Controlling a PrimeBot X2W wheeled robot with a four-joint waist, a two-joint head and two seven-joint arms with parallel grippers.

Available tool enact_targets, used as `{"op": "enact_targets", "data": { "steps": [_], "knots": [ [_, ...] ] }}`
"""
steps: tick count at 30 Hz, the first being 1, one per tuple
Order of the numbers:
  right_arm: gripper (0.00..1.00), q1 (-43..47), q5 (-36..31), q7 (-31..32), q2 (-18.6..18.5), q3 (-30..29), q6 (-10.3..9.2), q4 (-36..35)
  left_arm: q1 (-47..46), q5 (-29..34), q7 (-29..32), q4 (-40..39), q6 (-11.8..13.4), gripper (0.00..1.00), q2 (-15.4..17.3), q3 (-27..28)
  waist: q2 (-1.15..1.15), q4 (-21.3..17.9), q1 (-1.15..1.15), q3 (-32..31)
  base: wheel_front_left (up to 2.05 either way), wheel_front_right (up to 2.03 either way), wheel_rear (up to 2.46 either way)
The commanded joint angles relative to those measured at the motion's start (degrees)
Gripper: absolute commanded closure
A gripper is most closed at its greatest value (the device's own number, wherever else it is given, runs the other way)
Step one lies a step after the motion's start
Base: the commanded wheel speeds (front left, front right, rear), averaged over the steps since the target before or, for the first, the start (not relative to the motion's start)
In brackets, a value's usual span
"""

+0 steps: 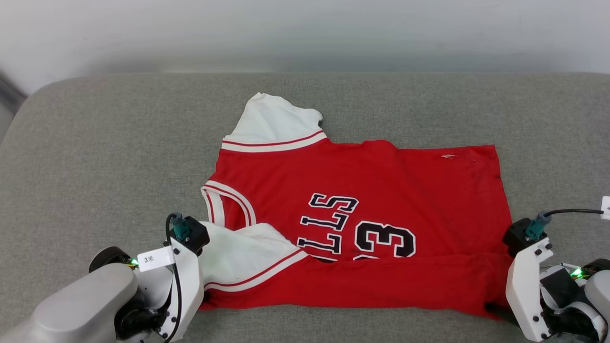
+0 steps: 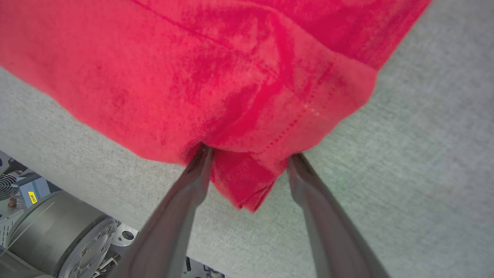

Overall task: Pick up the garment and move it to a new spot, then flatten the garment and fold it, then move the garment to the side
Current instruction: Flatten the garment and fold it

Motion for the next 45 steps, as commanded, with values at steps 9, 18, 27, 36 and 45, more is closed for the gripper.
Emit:
{"op": "enact_targets", "data": {
  "steps": [9,18,27,36,45],
  "knots": [
    [1.00,2.2,2.8,-7.4,-4.0,1.8,0.11,-3.4,3.6,-3.1,-1.8,-1.1,0.0,1.00,1.4,-1.2,0.00,-0.2,0.00,-5.6,0.00,0.00,0.00],
    [1.00,8.8,5.7,-8.6,-10.6,0.8,0.10,-8.0,7.9,-5.8,-2.4,-6.0,0.6,1.00,5.1,-1.6,0.00,-0.1,0.00,-8.2,0.00,0.00,0.00],
    [1.00,10.7,3.7,-7.9,-7.2,0.9,0.10,-4.9,10.5,-5.6,-2.7,-4.3,1.8,1.00,3.6,-2.5,0.00,-0.4,0.00,-6.3,0.00,0.00,0.00],
    [0.00,11.2,0.4,-19.6,-6.4,-4.7,0.10,-7.7,8.3,-5.3,-5.7,-8.3,2.6,0.00,7.5,0.4,0.00,0.0,0.00,-9.4,0.00,0.00,0.00],
    [0.00,13.5,-10.3,-38.0,0.0,-20.9,0.11,-11.0,-0.2,0.5,-11.6,-13.7,7.5,0.00,10.6,6.9,0.00,-1.1,0.00,-9.0,0.00,0.00,0.00]
  ]
}}
